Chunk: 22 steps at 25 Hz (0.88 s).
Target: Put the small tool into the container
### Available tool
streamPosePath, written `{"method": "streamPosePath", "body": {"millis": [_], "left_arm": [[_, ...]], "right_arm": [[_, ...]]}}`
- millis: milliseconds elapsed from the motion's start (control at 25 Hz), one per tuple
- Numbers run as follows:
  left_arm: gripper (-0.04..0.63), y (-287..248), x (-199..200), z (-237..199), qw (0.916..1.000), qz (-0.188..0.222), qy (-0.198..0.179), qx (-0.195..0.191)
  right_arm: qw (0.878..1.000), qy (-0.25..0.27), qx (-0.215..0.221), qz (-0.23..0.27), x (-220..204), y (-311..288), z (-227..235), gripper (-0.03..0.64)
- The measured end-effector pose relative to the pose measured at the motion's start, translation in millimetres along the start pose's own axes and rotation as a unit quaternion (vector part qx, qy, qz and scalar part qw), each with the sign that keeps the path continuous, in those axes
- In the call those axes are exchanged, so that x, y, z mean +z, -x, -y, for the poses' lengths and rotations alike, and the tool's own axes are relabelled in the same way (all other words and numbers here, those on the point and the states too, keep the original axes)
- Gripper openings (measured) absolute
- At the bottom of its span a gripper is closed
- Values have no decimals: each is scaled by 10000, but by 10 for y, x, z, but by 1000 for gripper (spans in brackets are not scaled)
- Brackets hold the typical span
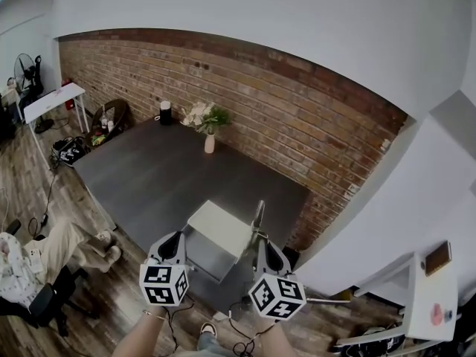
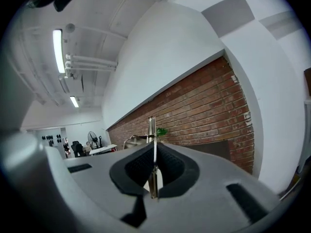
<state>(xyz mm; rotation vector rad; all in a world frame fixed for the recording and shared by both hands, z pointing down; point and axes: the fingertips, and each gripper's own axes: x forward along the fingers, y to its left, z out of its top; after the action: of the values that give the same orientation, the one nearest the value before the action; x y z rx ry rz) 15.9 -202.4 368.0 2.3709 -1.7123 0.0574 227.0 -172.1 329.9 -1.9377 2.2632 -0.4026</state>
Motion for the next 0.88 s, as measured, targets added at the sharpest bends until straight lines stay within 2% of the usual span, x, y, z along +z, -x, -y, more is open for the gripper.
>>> {"method": "streamPosePath", "body": {"millis": [360,520,720,880], "left_arm": [[5,-694,143,16,9999,19,-15,136],[5,-855,81,-25,9997,-122,-2,224],[5,-957,1,-122,9992,-255,80,295],[5,-1065,58,-110,9997,-212,36,147]], "right_arm": [[9999,4,137,-54,148,-713,335,5],[9997,-58,181,-126,125,-959,431,5],[9994,-74,215,-274,25,-1086,416,5],[9994,15,134,-308,23,-1112,404,5]]}}
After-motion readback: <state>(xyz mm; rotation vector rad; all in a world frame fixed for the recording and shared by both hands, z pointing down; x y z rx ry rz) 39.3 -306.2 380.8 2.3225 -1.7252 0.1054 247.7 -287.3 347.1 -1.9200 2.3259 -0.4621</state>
